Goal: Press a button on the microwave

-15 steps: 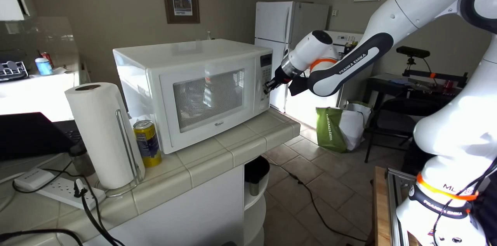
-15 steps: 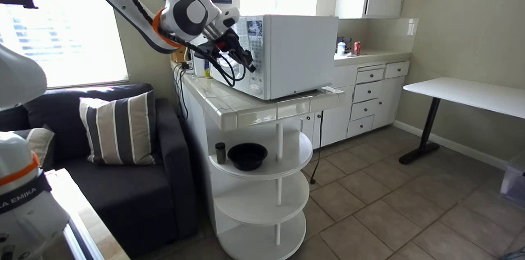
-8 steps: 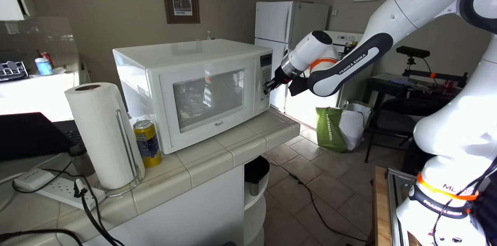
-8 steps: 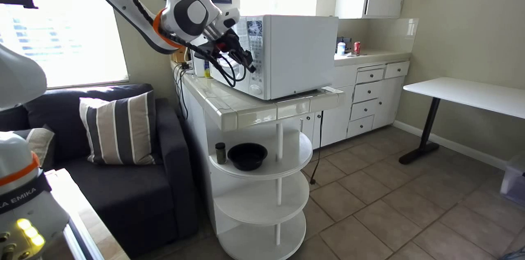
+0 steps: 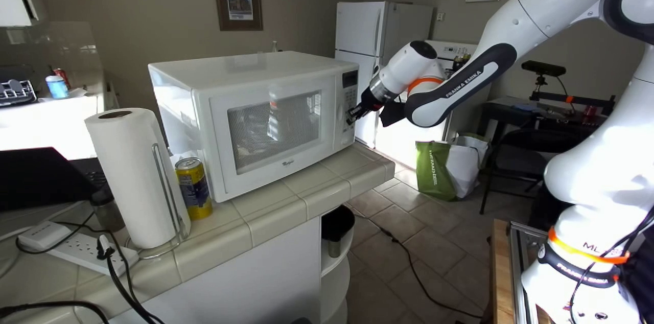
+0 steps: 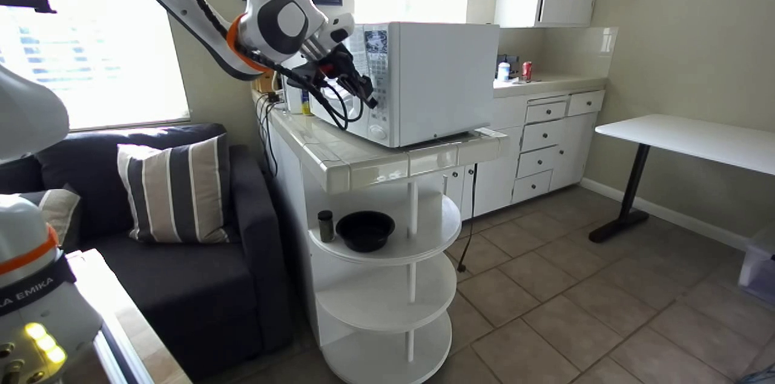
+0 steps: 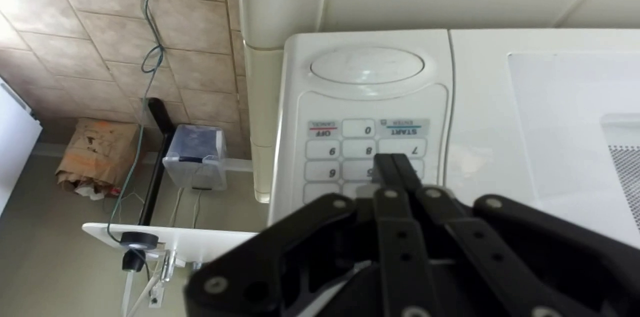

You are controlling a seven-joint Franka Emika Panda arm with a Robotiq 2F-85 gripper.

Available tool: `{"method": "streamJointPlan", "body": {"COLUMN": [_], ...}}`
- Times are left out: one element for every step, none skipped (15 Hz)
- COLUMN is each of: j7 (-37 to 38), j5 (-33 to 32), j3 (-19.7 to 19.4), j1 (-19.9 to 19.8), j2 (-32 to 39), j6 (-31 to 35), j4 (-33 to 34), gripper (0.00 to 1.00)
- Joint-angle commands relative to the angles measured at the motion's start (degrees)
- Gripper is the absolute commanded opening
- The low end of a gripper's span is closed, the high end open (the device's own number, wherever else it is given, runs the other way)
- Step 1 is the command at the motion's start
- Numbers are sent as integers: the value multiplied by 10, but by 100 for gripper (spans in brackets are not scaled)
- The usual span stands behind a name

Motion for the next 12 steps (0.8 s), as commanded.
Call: {"method": "streamJointPlan", "body": {"j7": [-7, -8, -8, -8, -6, -4, -1, 0, 0, -1, -1, -3], "j5": [3, 4, 5, 5, 2, 1, 2, 4, 8, 13, 17, 23], "j3": [11, 12, 14, 14, 13, 12, 12, 12, 14, 15, 17, 19], "j1": [10, 12, 15, 16, 17, 17, 17, 17, 18, 19, 20, 22], "j2": [58, 66, 75, 81, 82, 80, 77, 74, 75, 74, 72, 73], "j6": [-7, -8, -8, -9, -10, -12, -16, -23, -29, -37, -46, -57], "j4": [19, 20, 22, 24, 25, 25, 24, 24, 25, 26, 27, 30], "gripper": [0, 0, 0, 0, 0, 0, 0, 0, 0, 0, 0, 0]}}
